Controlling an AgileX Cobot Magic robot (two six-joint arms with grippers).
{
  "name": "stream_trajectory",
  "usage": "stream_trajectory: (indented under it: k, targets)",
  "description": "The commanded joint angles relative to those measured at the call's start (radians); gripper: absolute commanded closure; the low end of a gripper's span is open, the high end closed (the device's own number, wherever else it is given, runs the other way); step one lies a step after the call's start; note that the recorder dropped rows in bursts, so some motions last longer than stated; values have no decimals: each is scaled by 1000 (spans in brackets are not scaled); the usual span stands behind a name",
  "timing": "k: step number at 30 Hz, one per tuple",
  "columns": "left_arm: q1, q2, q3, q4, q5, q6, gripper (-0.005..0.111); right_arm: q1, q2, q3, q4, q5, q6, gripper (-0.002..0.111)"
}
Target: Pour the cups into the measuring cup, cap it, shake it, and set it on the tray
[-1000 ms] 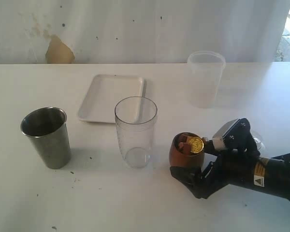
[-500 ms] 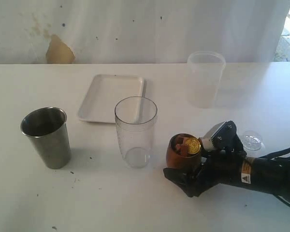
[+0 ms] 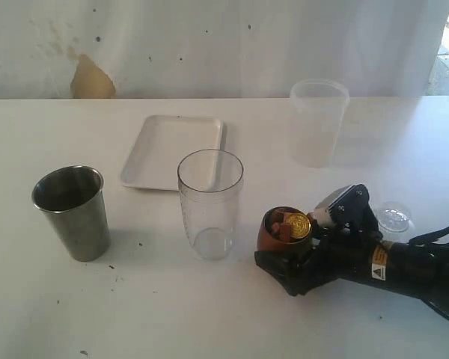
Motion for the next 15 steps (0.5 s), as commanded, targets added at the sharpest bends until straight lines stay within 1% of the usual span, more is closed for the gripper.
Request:
stream_trajectory:
  k: [1, 8, 11, 13, 15]
  targets:
    - [-1, -6, 4, 3, -13, 0, 107, 11, 2, -6, 14, -25, 22, 5]
    - [-1, -6, 4, 3, -13, 0, 107, 52, 2, -6, 66, 2, 23, 5]
    - [-1, -6, 4, 3, -13, 0, 107, 52, 2, -6, 67, 9, 22, 10]
    - [-1, -6, 4, 3, -13, 0, 107, 52, 2, -6, 71, 9, 22, 17]
    - [-1, -6, 4, 3, -13, 0, 107, 52, 2, -6, 71, 1, 20, 30]
